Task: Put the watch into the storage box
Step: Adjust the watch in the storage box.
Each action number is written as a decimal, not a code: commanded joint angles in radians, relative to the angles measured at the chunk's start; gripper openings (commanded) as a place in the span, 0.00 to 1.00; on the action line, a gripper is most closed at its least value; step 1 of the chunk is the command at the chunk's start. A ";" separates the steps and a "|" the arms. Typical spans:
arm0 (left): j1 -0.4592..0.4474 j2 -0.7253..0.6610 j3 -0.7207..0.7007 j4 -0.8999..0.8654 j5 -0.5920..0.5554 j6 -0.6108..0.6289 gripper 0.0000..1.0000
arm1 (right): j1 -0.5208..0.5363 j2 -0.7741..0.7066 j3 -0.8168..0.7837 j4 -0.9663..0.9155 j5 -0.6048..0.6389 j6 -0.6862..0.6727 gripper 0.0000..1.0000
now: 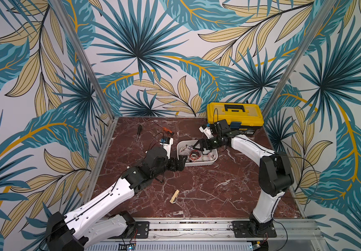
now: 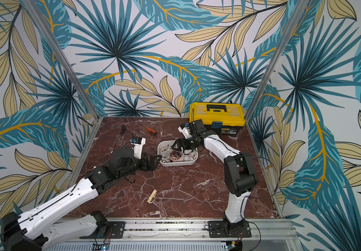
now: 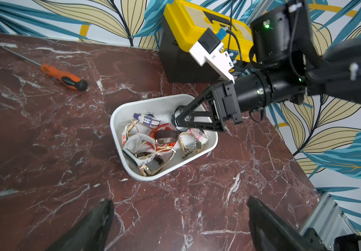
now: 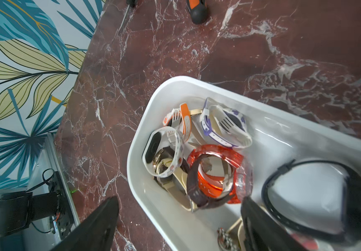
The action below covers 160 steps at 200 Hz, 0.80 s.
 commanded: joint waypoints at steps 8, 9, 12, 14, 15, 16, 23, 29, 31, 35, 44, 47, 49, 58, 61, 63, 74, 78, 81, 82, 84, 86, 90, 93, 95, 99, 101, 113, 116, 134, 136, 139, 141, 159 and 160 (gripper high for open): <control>-0.008 -0.063 -0.064 -0.067 -0.056 -0.034 1.00 | 0.003 0.083 0.071 -0.088 -0.083 -0.105 0.87; -0.008 -0.065 -0.065 -0.068 -0.056 -0.034 1.00 | 0.003 0.086 0.073 -0.088 -0.084 -0.105 0.87; -0.008 -0.070 -0.068 -0.072 -0.057 -0.034 1.00 | 0.003 0.093 0.076 -0.091 -0.086 -0.108 0.86; -0.008 -0.075 -0.070 -0.075 -0.057 -0.034 1.00 | 0.004 0.098 0.080 -0.091 -0.089 -0.110 0.86; -0.008 -0.077 -0.071 -0.076 -0.056 -0.034 1.00 | 0.004 0.099 0.082 -0.092 -0.091 -0.109 0.86; -0.008 -0.079 -0.072 -0.077 -0.056 -0.034 1.00 | 0.004 0.101 0.083 -0.093 -0.091 -0.109 0.86; -0.008 -0.091 -0.078 -0.086 -0.061 -0.034 1.00 | 0.004 0.114 0.092 -0.096 -0.092 -0.109 0.84; -0.008 -0.099 -0.081 -0.094 -0.066 -0.036 1.00 | 0.003 0.121 0.096 -0.096 -0.092 -0.109 0.83; -0.008 -0.102 -0.083 -0.096 -0.067 -0.037 1.00 | 0.003 0.123 0.096 -0.096 -0.093 -0.109 0.82; -0.008 -0.107 -0.085 -0.100 -0.070 -0.035 1.00 | 0.004 0.125 0.096 -0.097 -0.092 -0.110 0.82; -0.008 -0.115 -0.091 -0.102 -0.075 -0.034 1.00 | 0.005 0.134 0.096 -0.099 -0.084 -0.110 0.82; -0.008 -0.116 -0.094 -0.102 -0.077 -0.034 1.00 | 0.004 0.135 0.096 -0.100 -0.082 -0.110 0.81; -0.008 -0.117 -0.095 -0.101 -0.077 -0.034 1.00 | 0.004 0.137 0.096 -0.102 -0.081 -0.112 0.81; -0.008 -0.117 -0.101 -0.096 -0.080 -0.031 1.00 | 0.004 0.143 0.095 -0.105 -0.085 -0.112 0.78; -0.009 -0.117 -0.103 -0.094 -0.080 -0.029 1.00 | 0.004 0.145 0.094 -0.104 -0.085 -0.112 0.77; -0.008 -0.117 -0.104 -0.093 -0.081 -0.029 1.00 | 0.004 0.146 0.094 -0.104 -0.086 -0.112 0.76; -0.008 -0.116 -0.109 -0.083 -0.077 -0.025 1.00 | 0.005 0.157 0.095 -0.106 -0.087 -0.113 0.72; -0.008 -0.115 -0.111 -0.079 -0.076 -0.023 1.00 | 0.005 0.160 0.096 -0.108 -0.086 -0.113 0.71; -0.008 -0.114 -0.112 -0.077 -0.076 -0.022 1.00 | 0.005 0.161 0.096 -0.108 -0.083 -0.113 0.71; -0.008 -0.114 -0.113 -0.076 -0.077 -0.021 1.00 | 0.005 0.162 0.095 -0.108 -0.081 -0.112 0.71; -0.008 -0.114 -0.113 -0.075 -0.077 -0.021 1.00 | 0.005 0.162 0.095 -0.108 -0.079 -0.112 0.70; -0.008 -0.113 -0.113 -0.073 -0.077 -0.020 1.00 | 0.004 0.162 0.094 -0.106 -0.079 -0.110 0.70; -0.008 -0.113 -0.113 -0.073 -0.079 -0.020 1.00 | 0.004 0.163 0.093 -0.101 -0.080 -0.110 0.68; -0.008 -0.113 -0.113 -0.072 -0.079 -0.019 1.00 | 0.004 0.164 0.091 -0.098 -0.081 -0.110 0.68; -0.008 -0.112 -0.114 -0.072 -0.080 -0.018 1.00 | 0.004 0.166 0.090 -0.096 -0.082 -0.108 0.68; -0.008 -0.112 -0.115 -0.070 -0.081 -0.017 1.00 | 0.006 0.169 0.090 -0.094 -0.087 -0.107 0.67; -0.008 -0.111 -0.115 -0.069 -0.080 -0.017 1.00 | 0.006 0.170 0.090 -0.092 -0.089 -0.108 0.67; -0.008 -0.111 -0.120 -0.061 -0.080 -0.014 1.00 | 0.009 0.180 0.097 -0.100 -0.087 -0.114 0.60; -0.008 -0.111 -0.121 -0.059 -0.081 -0.014 1.00 | 0.010 0.183 0.100 -0.104 -0.085 -0.116 0.59; -0.008 -0.111 -0.123 -0.058 -0.078 -0.012 1.00 | 0.012 0.191 0.102 -0.113 -0.083 -0.120 0.54; -0.008 -0.111 -0.124 -0.058 -0.078 -0.012 1.00 | 0.013 0.191 0.102 -0.113 -0.082 -0.120 0.54; -0.008 -0.111 -0.125 -0.058 -0.077 -0.012 1.00 | 0.014 0.192 0.103 -0.114 -0.084 -0.119 0.53; -0.008 -0.111 -0.125 -0.057 -0.079 -0.012 1.00 | 0.015 0.192 0.102 -0.114 -0.083 -0.120 0.52; -0.008 -0.108 -0.128 -0.056 -0.080 -0.009 1.00 | 0.018 0.199 0.108 -0.119 -0.080 -0.121 0.45; -0.008 -0.108 -0.128 -0.055 -0.080 -0.009 1.00 | 0.018 0.199 0.109 -0.119 -0.080 -0.121 0.45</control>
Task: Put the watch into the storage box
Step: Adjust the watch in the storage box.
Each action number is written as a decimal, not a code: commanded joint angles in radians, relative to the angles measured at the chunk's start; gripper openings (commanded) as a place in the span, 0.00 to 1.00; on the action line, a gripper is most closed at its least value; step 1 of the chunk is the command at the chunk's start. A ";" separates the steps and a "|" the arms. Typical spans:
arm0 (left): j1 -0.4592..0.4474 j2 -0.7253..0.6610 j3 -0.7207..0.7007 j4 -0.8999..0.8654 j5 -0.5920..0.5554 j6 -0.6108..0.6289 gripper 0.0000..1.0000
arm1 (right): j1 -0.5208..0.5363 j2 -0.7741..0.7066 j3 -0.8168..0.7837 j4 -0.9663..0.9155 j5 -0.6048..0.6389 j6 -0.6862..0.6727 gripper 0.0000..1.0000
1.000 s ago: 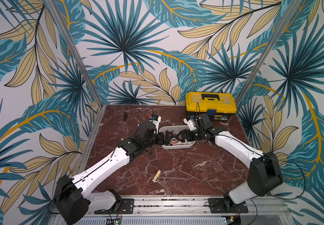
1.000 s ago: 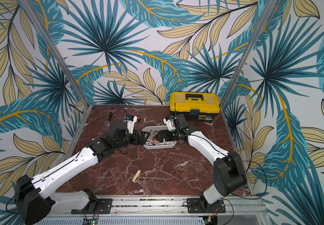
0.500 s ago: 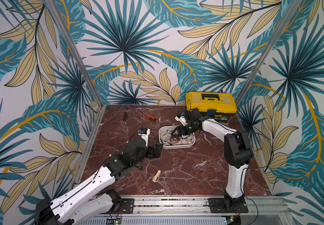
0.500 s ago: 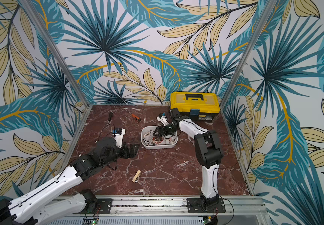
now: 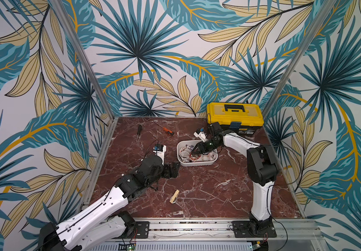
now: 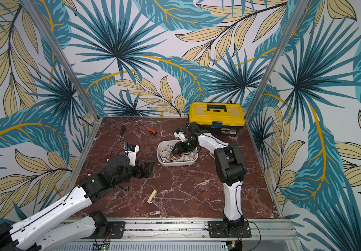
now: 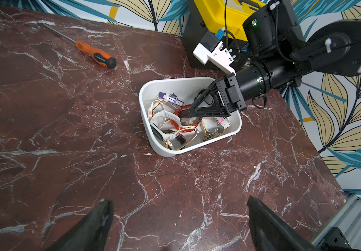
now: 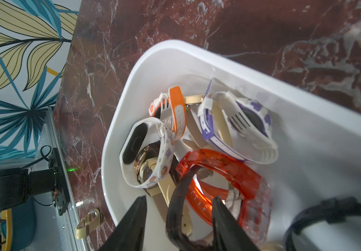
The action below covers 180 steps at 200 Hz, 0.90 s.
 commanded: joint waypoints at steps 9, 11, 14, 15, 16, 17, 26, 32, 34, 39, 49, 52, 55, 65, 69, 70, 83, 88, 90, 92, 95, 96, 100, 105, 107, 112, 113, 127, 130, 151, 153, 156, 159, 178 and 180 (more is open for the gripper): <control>-0.003 -0.001 -0.031 0.018 -0.015 0.016 1.00 | 0.010 0.028 0.029 -0.040 -0.005 -0.012 0.41; -0.003 -0.001 -0.030 0.018 -0.014 0.016 1.00 | 0.011 0.030 0.030 -0.041 -0.004 -0.011 0.40; -0.003 0.000 -0.029 0.018 -0.013 0.017 1.00 | 0.012 0.031 0.033 -0.044 -0.004 -0.011 0.38; -0.003 0.000 -0.029 0.018 -0.013 0.017 1.00 | 0.011 0.032 0.035 -0.045 -0.004 -0.010 0.38; -0.003 0.000 -0.031 0.018 -0.013 0.017 1.00 | 0.011 0.033 0.035 -0.045 -0.005 -0.010 0.37; -0.004 0.000 -0.031 0.019 -0.014 0.018 1.00 | 0.012 0.033 0.037 -0.046 -0.005 -0.010 0.36; -0.003 0.002 -0.031 0.018 -0.013 0.020 1.00 | 0.013 0.035 0.042 -0.045 -0.012 -0.004 0.30; -0.003 0.002 -0.031 0.017 -0.013 0.021 1.00 | 0.013 0.035 0.042 -0.039 -0.016 0.004 0.25; -0.004 0.004 -0.031 0.016 -0.013 0.022 1.00 | 0.014 0.034 0.042 -0.037 -0.016 0.005 0.23; -0.003 0.004 -0.030 0.015 -0.015 0.022 1.00 | 0.015 0.032 0.044 -0.032 -0.020 0.009 0.19; -0.004 0.005 -0.029 0.014 -0.015 0.025 1.00 | 0.017 0.031 0.049 -0.032 -0.031 0.014 0.13; -0.003 0.005 -0.030 0.012 -0.015 0.025 1.00 | 0.018 0.032 0.052 -0.033 -0.036 0.015 0.12; -0.003 0.006 -0.028 0.010 -0.016 0.025 1.00 | 0.019 0.030 0.053 -0.034 -0.040 0.018 0.11; -0.003 0.006 -0.028 0.009 -0.016 0.026 1.00 | 0.019 0.027 0.057 -0.037 -0.051 0.020 0.08; -0.003 0.005 -0.029 0.009 -0.016 0.026 1.00 | 0.020 0.024 0.058 -0.038 -0.055 0.022 0.08; -0.003 0.005 -0.029 0.009 -0.017 0.026 1.00 | 0.019 0.023 0.058 -0.038 -0.056 0.023 0.07; -0.003 0.006 -0.030 0.009 -0.017 0.029 1.00 | 0.020 0.014 0.059 -0.040 -0.075 0.030 0.02; -0.003 0.007 -0.031 0.009 -0.018 0.029 1.00 | 0.019 0.012 0.059 -0.041 -0.082 0.034 0.00; -0.003 0.007 -0.031 0.007 -0.019 0.029 1.00 | 0.019 0.010 0.059 -0.041 -0.083 0.035 0.00; -0.004 0.007 -0.032 0.007 -0.019 0.029 1.00 | 0.020 0.008 0.059 -0.041 -0.085 0.037 0.00; -0.003 0.007 -0.031 0.008 -0.020 0.031 1.00 | 0.020 0.006 0.059 -0.041 -0.088 0.039 0.00; -0.003 0.007 -0.031 0.008 -0.020 0.031 1.00 | 0.020 0.005 0.060 -0.041 -0.089 0.040 0.00; -0.003 0.007 -0.031 0.008 -0.019 0.031 1.00 | 0.019 0.001 0.058 -0.039 -0.091 0.045 0.00; -0.002 0.007 -0.033 0.009 -0.019 0.032 1.00 | 0.020 -0.004 0.056 -0.036 -0.096 0.051 0.00; -0.003 0.007 -0.033 0.009 -0.020 0.032 1.00 | 0.020 -0.007 0.055 -0.035 -0.098 0.055 0.00; -0.002 0.008 -0.034 0.011 -0.019 0.033 1.00 | 0.019 -0.011 0.056 -0.035 -0.106 0.059 0.00; -0.002 0.008 -0.034 0.011 -0.019 0.033 1.00 | 0.020 -0.011 0.056 -0.035 -0.108 0.060 0.00; -0.001 0.010 -0.034 0.013 -0.020 0.035 1.00 | 0.020 -0.022 0.057 -0.032 -0.135 0.078 0.00; -0.001 0.011 -0.034 0.014 -0.019 0.036 1.00 | 0.019 -0.023 0.058 -0.032 -0.142 0.082 0.00; -0.001 0.016 -0.034 0.017 -0.017 0.036 1.00 | 0.019 -0.010 0.089 -0.066 -0.195 0.109 0.00; -0.001 0.016 -0.034 0.016 -0.016 0.036 1.00 | 0.018 -0.005 0.093 -0.072 -0.202 0.111 0.00; -0.001 0.017 -0.033 0.017 -0.017 0.036 1.00 | 0.017 0.002 0.102 -0.082 -0.215 0.118 0.00; -0.001 0.019 -0.032 0.016 -0.016 0.036 1.00 | 0.015 0.008 0.111 -0.094 -0.227 0.122 0.00; -0.002 0.026 -0.028 0.018 -0.008 0.036 1.00 | 0.002 0.066 0.175 -0.168 -0.287 0.166 0.00; -0.001 0.026 -0.028 0.019 -0.007 0.036 1.00 | 0.000 0.072 0.183 -0.177 -0.294 0.172 0.00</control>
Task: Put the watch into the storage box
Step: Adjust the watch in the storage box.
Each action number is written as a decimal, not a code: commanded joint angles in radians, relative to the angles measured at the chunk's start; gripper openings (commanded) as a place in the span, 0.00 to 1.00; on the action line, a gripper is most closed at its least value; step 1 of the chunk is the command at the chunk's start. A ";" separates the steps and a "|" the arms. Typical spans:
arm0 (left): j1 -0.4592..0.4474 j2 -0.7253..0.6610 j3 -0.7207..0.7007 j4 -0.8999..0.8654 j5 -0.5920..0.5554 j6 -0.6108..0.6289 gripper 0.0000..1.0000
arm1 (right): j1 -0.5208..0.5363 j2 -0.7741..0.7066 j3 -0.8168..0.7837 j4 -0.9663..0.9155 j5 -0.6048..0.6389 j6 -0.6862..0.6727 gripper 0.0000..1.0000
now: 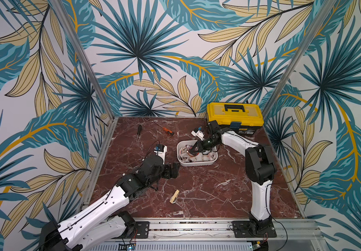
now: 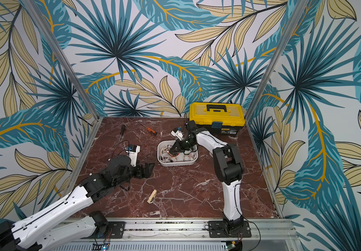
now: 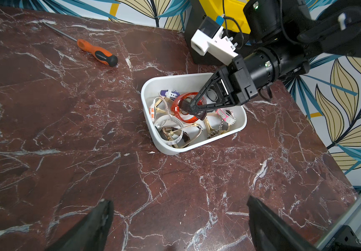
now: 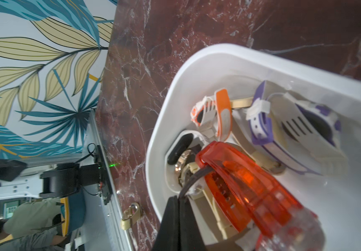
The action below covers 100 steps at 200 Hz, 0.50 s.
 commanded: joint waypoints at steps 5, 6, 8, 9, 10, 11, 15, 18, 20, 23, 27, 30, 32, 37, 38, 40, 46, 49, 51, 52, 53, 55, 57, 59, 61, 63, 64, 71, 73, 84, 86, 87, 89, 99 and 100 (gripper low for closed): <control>-0.001 0.011 -0.024 0.020 -0.001 0.012 1.00 | -0.021 0.057 0.088 -0.103 -0.140 0.079 0.00; -0.001 0.012 -0.024 0.020 0.000 0.012 1.00 | -0.022 0.059 0.089 -0.103 -0.144 0.083 0.00; -0.001 0.012 -0.023 0.020 0.001 0.012 1.00 | -0.023 0.061 0.091 -0.102 -0.152 0.092 0.00; -0.001 0.013 -0.023 0.020 0.001 0.012 1.00 | -0.025 0.063 0.092 -0.101 -0.155 0.096 0.00; -0.001 0.013 -0.023 0.021 0.002 0.011 1.00 | -0.026 0.064 0.092 -0.100 -0.157 0.101 0.00; -0.001 0.013 -0.023 0.020 0.002 0.011 1.00 | -0.028 0.065 0.092 -0.099 -0.162 0.105 0.00; -0.001 0.015 -0.023 0.022 0.003 0.011 1.00 | -0.033 0.068 0.092 -0.091 -0.177 0.123 0.00; -0.001 0.016 -0.023 0.023 0.005 0.010 1.00 | -0.037 0.070 0.091 -0.085 -0.187 0.137 0.00; -0.001 0.017 -0.023 0.024 0.005 0.009 1.00 | -0.040 0.071 0.091 -0.081 -0.196 0.147 0.00; -0.002 0.019 -0.025 0.025 0.006 0.009 1.00 | -0.044 0.074 0.090 -0.074 -0.207 0.160 0.00; -0.001 0.020 -0.025 0.027 0.006 0.008 1.00 | -0.049 0.075 0.089 -0.066 -0.222 0.175 0.00; -0.001 0.023 -0.025 0.030 0.009 0.008 1.00 | -0.052 0.078 0.088 -0.060 -0.232 0.185 0.00; -0.001 0.024 -0.027 0.032 0.011 0.008 1.00 | -0.053 0.079 0.089 -0.058 -0.236 0.189 0.00; -0.001 0.027 -0.028 0.037 0.013 0.006 1.00 | -0.055 0.082 0.091 -0.061 -0.240 0.193 0.00; -0.001 0.028 -0.028 0.039 0.014 0.006 1.00 | -0.055 0.084 0.093 -0.063 -0.239 0.193 0.00; -0.001 0.031 -0.029 0.042 0.015 0.006 1.00 | -0.055 0.085 0.095 -0.070 -0.235 0.189 0.00; -0.002 0.038 -0.032 0.052 0.021 0.006 1.00 | -0.055 0.090 0.107 -0.102 -0.211 0.169 0.00; -0.002 0.043 -0.031 0.057 0.024 0.006 1.00 | -0.055 0.094 0.114 -0.124 -0.199 0.156 0.00; -0.002 0.047 -0.031 0.060 0.026 0.006 1.00 | -0.056 0.098 0.119 -0.138 -0.190 0.148 0.00; -0.002 0.048 -0.031 0.062 0.027 0.006 1.00 | -0.056 0.099 0.121 -0.144 -0.188 0.146 0.00; -0.001 0.050 -0.031 0.064 0.028 0.006 1.00 | -0.057 0.101 0.124 -0.149 -0.185 0.142 0.00; -0.001 0.053 -0.031 0.066 0.031 0.006 1.00 | -0.057 0.103 0.127 -0.160 -0.180 0.137 0.00; -0.001 0.057 -0.029 0.067 0.032 0.006 1.00 | -0.057 0.107 0.129 -0.168 -0.177 0.133 0.00; -0.001 0.062 -0.027 0.068 0.035 0.006 1.00 | -0.057 0.110 0.132 -0.175 -0.175 0.130 0.00; -0.001 0.065 -0.025 0.069 0.037 0.006 1.00 | -0.057 0.112 0.134 -0.179 -0.172 0.127 0.00; -0.001 0.070 -0.023 0.069 0.040 0.006 1.00 | -0.058 0.115 0.136 -0.186 -0.170 0.125 0.00; -0.001 0.072 -0.022 0.070 0.041 0.006 1.00 | -0.058 0.117 0.137 -0.190 -0.167 0.123 0.00; -0.001 0.083 -0.014 0.069 0.050 0.007 1.00 | -0.060 0.123 0.140 -0.205 -0.142 0.120 0.00; -0.001 0.088 -0.011 0.069 0.053 0.008 1.00 | -0.061 0.124 0.139 -0.208 -0.135 0.117 0.00; -0.001 0.103 -0.003 0.073 0.058 0.006 1.00 | -0.064 0.126 0.141 -0.232 -0.069 0.102 0.00; -0.001 0.105 -0.002 0.074 0.059 0.006 1.00 | -0.065 0.127 0.141 -0.236 -0.058 0.099 0.00; -0.001 0.106 -0.002 0.074 0.059 0.006 1.00 | -0.065 0.126 0.142 -0.238 -0.053 0.098 0.00; -0.001 0.108 -0.001 0.075 0.060 0.006 1.00 | -0.066 0.125 0.142 -0.241 -0.045 0.095 0.00; -0.001 0.112 -0.002 0.084 0.061 0.008 1.00 | -0.067 0.120 0.133 -0.239 -0.011 0.087 0.00; -0.001 0.112 -0.002 0.085 0.061 0.008 1.00 | -0.068 0.119 0.133 -0.238 -0.006 0.087 0.00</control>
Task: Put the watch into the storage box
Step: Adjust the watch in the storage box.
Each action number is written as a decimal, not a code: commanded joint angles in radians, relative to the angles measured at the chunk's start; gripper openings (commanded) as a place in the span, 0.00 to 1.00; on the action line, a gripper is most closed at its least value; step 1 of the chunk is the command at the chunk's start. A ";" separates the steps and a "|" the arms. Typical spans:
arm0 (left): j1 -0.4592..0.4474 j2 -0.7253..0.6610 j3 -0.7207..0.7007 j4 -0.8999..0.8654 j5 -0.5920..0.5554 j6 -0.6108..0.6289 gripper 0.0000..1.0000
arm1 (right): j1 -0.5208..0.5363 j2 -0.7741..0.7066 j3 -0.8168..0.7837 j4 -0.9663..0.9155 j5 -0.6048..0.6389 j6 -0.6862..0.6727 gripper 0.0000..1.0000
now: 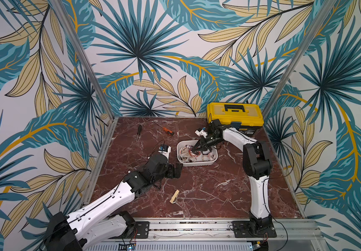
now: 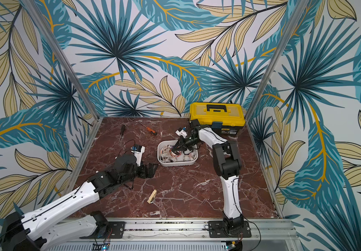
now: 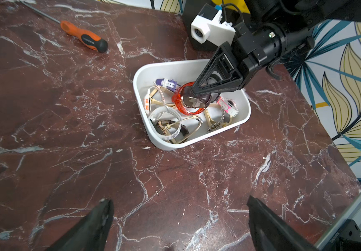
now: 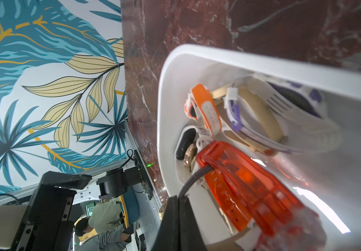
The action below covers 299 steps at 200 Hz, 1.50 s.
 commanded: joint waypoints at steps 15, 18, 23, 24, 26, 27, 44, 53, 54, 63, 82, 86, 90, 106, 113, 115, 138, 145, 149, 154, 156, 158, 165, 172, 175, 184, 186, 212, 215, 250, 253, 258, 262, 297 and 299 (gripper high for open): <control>-0.001 0.014 -0.008 0.055 0.017 0.008 1.00 | -0.003 0.010 0.022 -0.088 0.175 -0.054 0.00; -0.001 0.014 -0.009 0.055 0.016 0.008 1.00 | -0.004 0.013 0.025 -0.096 0.184 -0.057 0.00; -0.001 0.016 -0.010 0.055 0.015 0.008 1.00 | -0.007 0.021 0.028 -0.103 0.191 -0.059 0.00; -0.001 0.016 -0.011 0.055 0.015 0.008 1.00 | -0.007 0.022 0.029 -0.104 0.191 -0.059 0.00; -0.001 0.017 -0.011 0.055 0.015 0.008 1.00 | -0.009 0.026 0.029 -0.105 0.189 -0.060 0.00; -0.001 0.017 -0.011 0.055 0.015 0.008 1.00 | -0.009 0.027 0.029 -0.106 0.189 -0.060 0.00; -0.001 0.022 -0.011 0.055 0.018 0.007 1.00 | -0.021 0.047 0.021 -0.086 0.183 -0.042 0.00; -0.001 0.026 -0.011 0.055 0.020 0.007 1.00 | -0.027 0.054 0.016 -0.072 0.181 -0.030 0.00; -0.001 0.027 -0.011 0.055 0.020 0.007 1.00 | -0.028 0.055 0.016 -0.070 0.180 -0.029 0.01; -0.001 0.031 -0.011 0.055 0.020 0.007 1.00 | -0.032 0.056 0.008 -0.047 0.170 -0.016 0.10; -0.001 0.034 -0.011 0.056 0.021 0.006 1.00 | -0.032 0.045 0.002 -0.024 0.163 -0.009 0.28; -0.002 0.034 -0.011 0.055 0.022 0.005 1.00 | -0.033 0.041 0.001 -0.022 0.168 -0.009 0.35; -0.001 0.034 -0.013 0.055 0.022 0.005 1.00 | -0.033 0.036 0.002 -0.021 0.173 -0.011 0.38; -0.002 0.033 -0.012 0.055 0.024 0.005 1.00 | -0.034 0.016 -0.002 -0.015 0.176 -0.011 0.47; -0.002 0.033 -0.011 0.055 0.023 0.005 1.00 | -0.034 0.006 -0.007 -0.006 0.169 -0.008 0.48; -0.001 0.033 -0.011 0.055 0.023 0.005 1.00 | -0.034 0.002 -0.009 -0.004 0.167 -0.009 0.49; -0.002 0.033 -0.013 0.055 0.024 0.005 1.00 | -0.035 -0.024 -0.031 0.007 0.159 -0.009 0.49; -0.002 0.031 -0.014 0.055 0.025 0.005 1.00 | -0.034 -0.024 -0.033 -0.003 0.165 -0.016 0.49; -0.001 0.031 -0.014 0.055 0.025 0.004 1.00 | -0.034 -0.026 -0.035 -0.005 0.167 -0.018 0.49; -0.001 0.030 -0.014 0.055 0.027 0.004 1.00 | -0.034 -0.032 -0.038 -0.006 0.169 -0.020 0.49; -0.002 0.030 -0.014 0.055 0.027 0.004 1.00 | -0.034 -0.035 -0.041 -0.005 0.170 -0.019 0.49; -0.002 0.030 -0.014 0.055 0.028 0.004 1.00 | -0.035 -0.038 -0.044 -0.002 0.170 -0.020 0.50; -0.001 0.029 -0.014 0.055 0.031 0.004 1.00 | -0.034 -0.052 -0.058 0.010 0.167 -0.016 0.51; -0.001 0.026 -0.014 0.052 0.031 0.004 1.00 | -0.035 -0.069 -0.070 0.023 0.171 -0.012 0.53; -0.001 0.024 -0.014 0.051 0.029 0.004 1.00 | -0.036 -0.075 -0.072 0.026 0.173 -0.011 0.53; -0.001 0.021 -0.015 0.045 0.027 0.005 1.00 | -0.037 -0.093 -0.074 0.028 0.176 -0.006 0.55; -0.001 0.020 -0.015 0.044 0.026 0.005 1.00 | -0.037 -0.098 -0.074 0.029 0.176 -0.005 0.55; -0.001 0.005 -0.026 0.046 0.017 0.004 1.00 | -0.040 -0.133 -0.068 0.032 0.186 0.002 0.59; -0.001 0.004 -0.027 0.047 0.016 0.004 1.00 | -0.041 -0.137 -0.068 0.031 0.188 0.001 0.61; -0.001 -0.002 -0.030 0.018 0.029 0.000 1.00 | -0.042 -0.183 -0.087 0.044 0.194 0.012 0.67; -0.001 -0.002 -0.030 0.015 0.032 -0.001 1.00 | -0.042 -0.188 -0.091 0.048 0.197 0.015 0.67; -0.001 -0.002 -0.032 0.010 0.038 -0.004 1.00 | -0.043 -0.198 -0.098 0.054 0.198 0.020 0.68; -0.002 -0.004 -0.034 0.005 0.038 -0.004 1.00 | -0.042 -0.207 -0.104 0.060 0.198 0.023 0.69; -0.005 0.004 -0.051 -0.055 0.193 -0.025 1.00 | -0.042 -0.326 -0.214 0.127 0.227 0.060 0.78; -0.007 0.004 -0.054 -0.058 0.198 -0.026 1.00 | -0.042 -0.334 -0.222 0.133 0.230 0.064 0.78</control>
